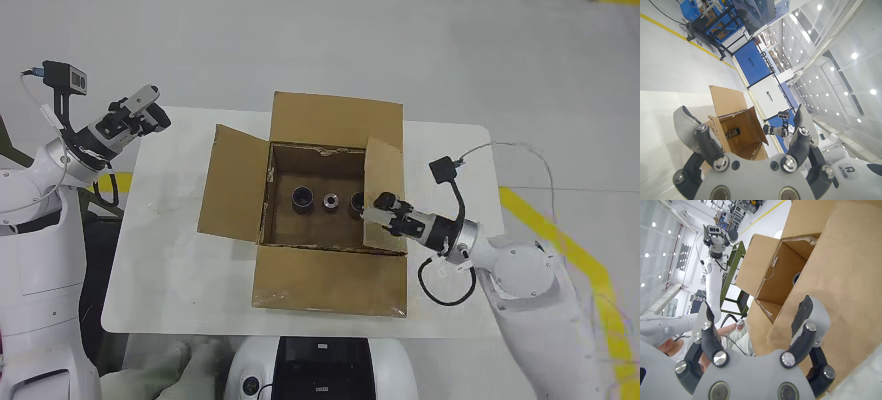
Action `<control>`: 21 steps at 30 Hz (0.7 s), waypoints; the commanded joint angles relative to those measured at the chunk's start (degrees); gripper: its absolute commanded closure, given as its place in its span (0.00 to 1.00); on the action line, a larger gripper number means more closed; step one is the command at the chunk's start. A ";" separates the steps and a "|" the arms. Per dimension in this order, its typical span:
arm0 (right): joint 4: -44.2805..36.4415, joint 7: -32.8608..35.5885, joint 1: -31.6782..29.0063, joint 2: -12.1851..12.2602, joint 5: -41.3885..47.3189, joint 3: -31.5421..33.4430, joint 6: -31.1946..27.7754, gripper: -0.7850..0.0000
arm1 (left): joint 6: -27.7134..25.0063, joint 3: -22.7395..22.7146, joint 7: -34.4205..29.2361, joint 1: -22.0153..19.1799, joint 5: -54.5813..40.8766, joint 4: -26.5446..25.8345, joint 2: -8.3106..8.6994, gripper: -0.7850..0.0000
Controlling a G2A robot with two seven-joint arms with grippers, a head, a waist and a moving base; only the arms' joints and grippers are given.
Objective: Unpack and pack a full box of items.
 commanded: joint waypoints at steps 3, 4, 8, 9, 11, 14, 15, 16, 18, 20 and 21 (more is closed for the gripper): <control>-0.53 0.45 -0.99 0.16 -2.06 -1.41 -0.08 0.00 | 0.00 0.00 0.00 0.00 0.00 0.00 0.00 0.00; -0.57 0.38 -1.12 0.19 -2.67 -1.75 -0.03 0.00 | 0.00 0.00 0.00 0.00 0.00 0.00 0.00 0.00; 0.03 -0.07 -1.13 0.22 -4.32 -3.24 0.28 0.00 | 0.00 0.00 0.00 0.00 0.00 0.00 0.00 0.00; 0.23 -0.18 -1.05 0.22 -4.70 -3.61 0.42 0.00 | 0.00 0.00 0.00 0.00 0.00 0.00 0.00 0.00; 0.46 -0.44 -0.76 0.20 -5.50 -4.44 0.78 0.00 | 0.00 0.00 0.00 0.00 0.00 0.00 0.00 0.00; 0.94 -0.98 -0.21 0.15 -5.90 -5.31 1.27 0.00 | 0.00 0.00 0.00 0.00 0.00 0.00 0.00 0.00; 1.10 -1.17 -0.02 0.15 -6.16 -5.48 1.39 0.00 | 0.00 0.00 0.00 0.00 0.00 0.00 0.00 0.00; 1.26 -1.36 0.12 0.15 -6.31 -5.67 1.54 0.00 | 0.00 0.00 0.00 0.00 0.00 0.00 0.00 0.00; 1.70 -1.78 0.38 0.15 -6.70 -6.03 1.82 0.00 | 0.00 0.00 0.00 0.00 0.00 0.00 0.00 0.00; 2.18 -2.17 0.61 0.13 -6.77 -6.39 2.14 0.00 | 0.00 0.00 0.00 0.00 0.00 0.00 0.00 0.00; 2.35 -2.33 0.74 0.13 -6.78 -6.51 2.20 0.00 | 0.00 0.00 0.00 0.00 0.00 0.00 0.00 0.00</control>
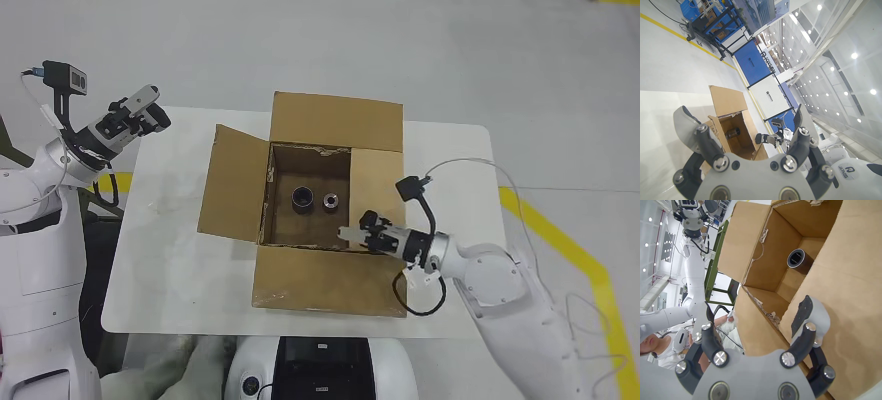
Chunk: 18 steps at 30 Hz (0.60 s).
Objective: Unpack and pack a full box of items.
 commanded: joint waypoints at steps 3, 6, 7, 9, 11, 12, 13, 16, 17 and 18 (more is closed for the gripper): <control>0.61 -0.48 0.42 0.02 0.16 -0.25 0.03 0.00 | 0.00 0.00 0.00 0.00 0.00 0.00 0.00 0.00; 0.57 -0.82 0.55 0.15 1.26 0.66 -0.25 0.00 | 0.00 0.00 0.00 0.00 0.00 0.00 0.00 0.00; 0.31 -1.03 0.46 0.22 1.80 1.30 -0.38 0.00 | 0.00 0.00 0.00 0.00 0.00 0.00 0.00 0.00; -0.53 -1.24 -0.05 0.43 2.81 2.88 -0.71 0.00 | 0.00 0.00 0.00 0.00 0.00 0.00 0.00 0.00; -1.35 -1.28 -0.87 0.70 3.76 4.69 -1.10 0.00 | 0.00 0.00 0.00 0.00 0.00 0.00 0.00 0.00; -1.77 -1.43 -1.30 0.83 4.17 5.72 -1.34 0.00 | 0.00 0.00 0.00 0.00 0.00 0.00 0.00 0.00; -2.16 -1.49 -1.81 0.98 4.47 6.75 -1.59 0.00 | 0.00 0.00 0.00 0.00 0.00 0.00 0.00 0.00; -3.06 -1.82 -3.37 1.38 5.58 9.87 -2.17 0.00 | 0.00 0.00 0.00 0.00 0.00 0.00 0.00 0.00; -3.29 -1.99 -3.90 1.50 5.81 10.79 -2.31 0.00 | 0.00 0.00 0.00 0.00 0.00 0.00 0.00 0.00; -3.50 -2.06 -4.43 1.61 6.08 11.61 -2.41 0.00 | 0.00 0.00 0.00 0.00 0.00 0.00 0.00 0.00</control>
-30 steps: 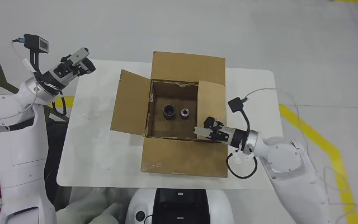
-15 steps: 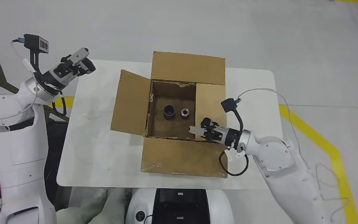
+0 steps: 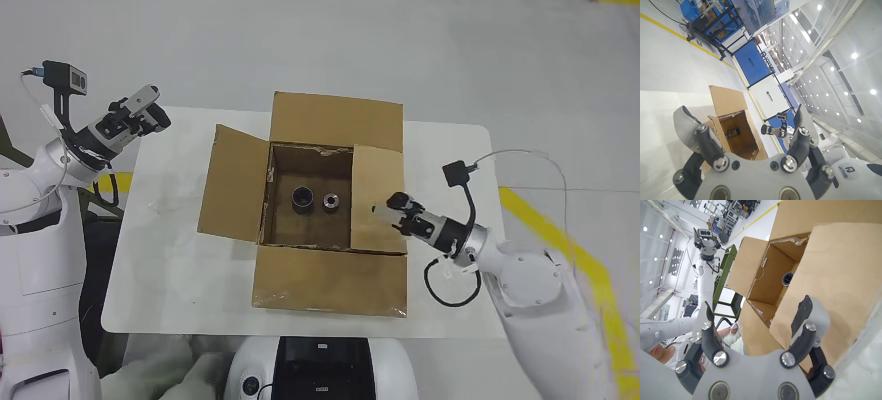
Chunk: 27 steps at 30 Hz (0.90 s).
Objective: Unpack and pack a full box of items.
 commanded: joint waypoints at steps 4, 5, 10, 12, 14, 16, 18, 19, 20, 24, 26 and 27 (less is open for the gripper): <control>-0.67 -0.60 -2.42 0.49 1.06 3.91 -0.46 0.00 | 0.00 0.00 0.00 0.00 0.00 0.00 0.00 0.00; -0.73 -0.64 -2.86 0.58 1.27 4.56 -0.52 0.00 | 0.00 0.00 0.00 0.00 0.00 0.00 0.00 0.00; -0.83 -1.07 -4.73 0.98 1.95 7.78 -0.68 0.00 | 0.00 0.00 0.00 0.00 0.00 0.00 0.00 0.00; -0.62 -1.46 -5.43 1.12 2.33 9.11 -0.75 0.00 | 0.00 0.00 0.00 0.00 0.00 0.00 0.00 0.00; -0.40 -1.84 -6.04 1.25 2.62 10.36 -0.82 0.00 | 0.00 0.00 0.00 0.00 0.00 0.00 0.00 0.00; -0.11 -2.17 -6.61 1.36 2.94 11.44 -0.83 0.00 | 0.00 0.00 0.00 0.00 0.00 0.00 0.00 0.00; 0.08 -2.47 -7.11 1.47 3.06 12.35 -0.88 0.00 | 0.00 0.00 0.00 0.00 0.00 0.00 0.00 0.00; 0.21 -2.58 -7.35 1.52 3.04 12.72 -0.82 0.00 | 0.00 0.00 0.00 0.00 0.00 0.00 0.00 0.00; 0.26 -2.54 -7.53 1.58 2.97 13.04 -0.87 0.00 | 0.00 0.00 0.00 0.00 0.00 0.00 0.00 0.00; 0.82 -3.27 -8.12 1.75 3.02 14.56 -0.99 0.00 | 0.00 0.00 0.00 0.00 0.00 0.00 0.00 0.00; 0.97 -3.70 -8.45 1.82 3.02 15.20 -0.94 0.00 | 0.00 0.00 0.00 0.00 0.00 0.00 0.00 0.00; 0.97 -3.87 -8.64 1.85 3.05 15.49 -0.90 0.00 | 0.00 0.00 0.00 0.00 0.00 0.00 0.00 0.00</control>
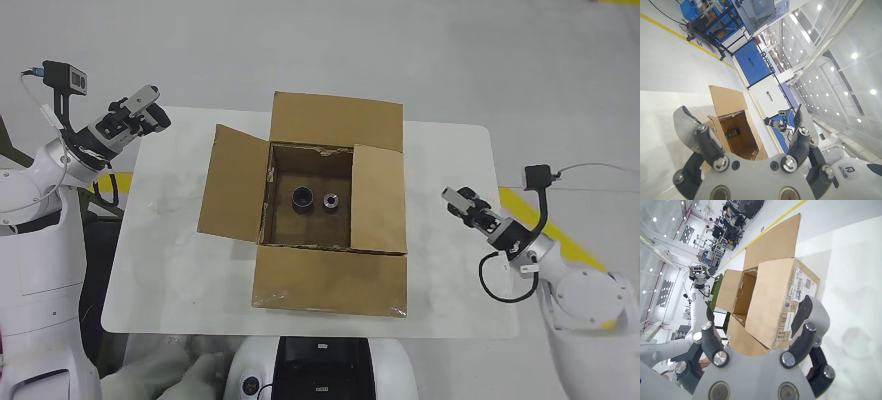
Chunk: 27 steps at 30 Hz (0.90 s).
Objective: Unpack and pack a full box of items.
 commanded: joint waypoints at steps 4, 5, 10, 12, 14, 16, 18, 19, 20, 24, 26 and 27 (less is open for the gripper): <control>0.10 0.06 -1.08 0.21 -0.22 1.27 -0.01 0.00 | 0.00 0.00 0.00 0.00 0.00 0.00 0.00 0.00; 0.13 0.17 -1.23 0.25 -0.24 1.41 0.04 0.00 | 0.00 0.00 0.00 0.00 0.00 0.00 0.00 0.00; 0.13 0.17 -1.23 0.25 -0.24 1.41 0.04 0.00 | 0.00 0.00 0.00 0.00 0.00 0.00 0.00 0.00; 0.13 0.17 -1.23 0.25 -0.24 1.41 0.04 0.00 | 0.00 0.00 0.00 0.00 0.00 0.00 0.00 0.00; 0.13 0.17 -1.23 0.25 -0.24 1.41 0.04 0.00 | 0.00 0.00 0.00 0.00 0.00 0.00 0.00 0.00; 0.13 0.17 -1.23 0.25 -0.24 1.41 0.04 0.00 | 0.00 0.00 0.00 0.00 0.00 0.00 0.00 0.00; 0.13 0.17 -1.23 0.25 -0.24 1.41 0.04 0.00 | 0.00 0.00 0.00 0.00 0.00 0.00 0.00 0.00; 0.13 0.17 -1.23 0.25 -0.24 1.41 0.04 0.00 | 0.00 0.00 0.00 0.00 0.00 0.00 0.00 0.00; 0.13 0.17 -1.23 0.25 -0.24 1.41 0.04 0.00 | 0.00 0.00 0.00 0.00 0.00 0.00 0.00 0.00; 0.13 0.17 -1.23 0.25 -0.24 1.41 0.04 0.00 | 0.00 0.00 0.00 0.00 0.00 0.00 0.00 0.00; 0.13 0.17 -1.23 0.25 -0.24 1.41 0.04 0.00 | -0.28 0.36 0.67 0.55 0.57 -1.11 0.02 0.00; 0.13 0.17 -1.23 0.25 -0.24 1.41 0.04 0.00 | 0.16 0.60 0.66 0.87 -0.05 -1.31 0.02 0.00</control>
